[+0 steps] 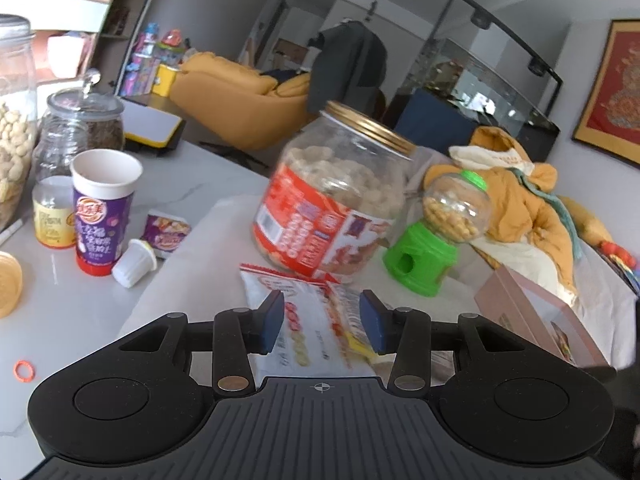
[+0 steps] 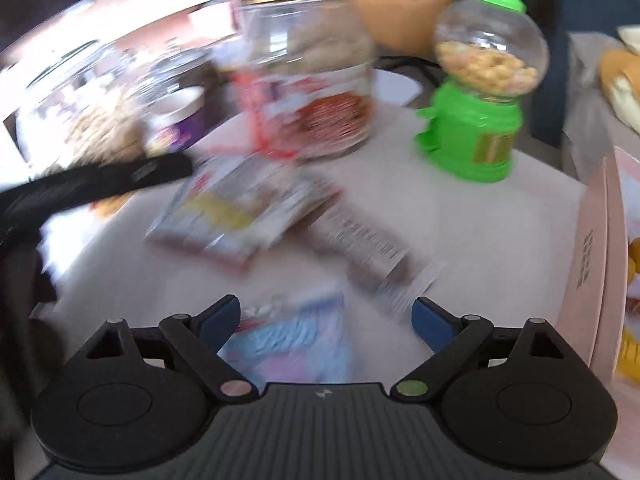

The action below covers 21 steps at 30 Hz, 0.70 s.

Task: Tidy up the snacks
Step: 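Grasp the Peppa Pig candy pack with the right gripper while the left gripper reaches the white bags, then grasp the brown cookie pack with the left gripper while the right gripper holds the Peppa pack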

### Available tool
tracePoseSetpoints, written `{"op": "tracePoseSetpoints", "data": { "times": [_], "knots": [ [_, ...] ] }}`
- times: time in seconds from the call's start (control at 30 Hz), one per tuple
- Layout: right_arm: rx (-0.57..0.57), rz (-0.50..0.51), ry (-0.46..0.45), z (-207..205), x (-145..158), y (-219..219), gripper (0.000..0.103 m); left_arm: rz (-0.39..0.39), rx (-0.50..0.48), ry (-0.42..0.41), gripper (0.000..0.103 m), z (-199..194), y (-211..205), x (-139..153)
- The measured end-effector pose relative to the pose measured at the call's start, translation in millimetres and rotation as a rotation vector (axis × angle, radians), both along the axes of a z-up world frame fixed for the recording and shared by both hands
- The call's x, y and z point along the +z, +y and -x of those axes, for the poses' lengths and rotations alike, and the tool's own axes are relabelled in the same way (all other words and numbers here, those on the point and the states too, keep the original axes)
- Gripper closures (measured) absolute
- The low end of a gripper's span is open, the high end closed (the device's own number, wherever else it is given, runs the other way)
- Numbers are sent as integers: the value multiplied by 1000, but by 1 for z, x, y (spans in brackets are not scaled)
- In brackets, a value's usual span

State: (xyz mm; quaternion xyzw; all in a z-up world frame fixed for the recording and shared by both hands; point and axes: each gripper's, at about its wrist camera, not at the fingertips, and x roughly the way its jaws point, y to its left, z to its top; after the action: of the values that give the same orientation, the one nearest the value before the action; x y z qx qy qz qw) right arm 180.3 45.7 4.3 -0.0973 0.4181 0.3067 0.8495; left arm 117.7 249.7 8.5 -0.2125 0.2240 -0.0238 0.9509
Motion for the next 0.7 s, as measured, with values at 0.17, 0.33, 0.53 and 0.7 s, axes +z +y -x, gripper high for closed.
{"op": "tracePoseSetpoints", "data": {
  "times": [0.17, 0.33, 0.53, 0.7],
  "knots": [
    [-24, -3, -21, 31, 0, -17, 3, -37, -165, -58, 57, 1, -29, 23],
    [-82, -17, -50, 43, -6, -55, 0, -154, -231, 36, 57, -49, -64, 42],
    [-147, -80, -93, 56, -15, -89, 0, -287, -316, 180, 61, -111, -94, 16],
    [-149, -101, -115, 58, -16, -91, 0, -337, -374, 260, 73, -107, -100, -3]
  ]
}}
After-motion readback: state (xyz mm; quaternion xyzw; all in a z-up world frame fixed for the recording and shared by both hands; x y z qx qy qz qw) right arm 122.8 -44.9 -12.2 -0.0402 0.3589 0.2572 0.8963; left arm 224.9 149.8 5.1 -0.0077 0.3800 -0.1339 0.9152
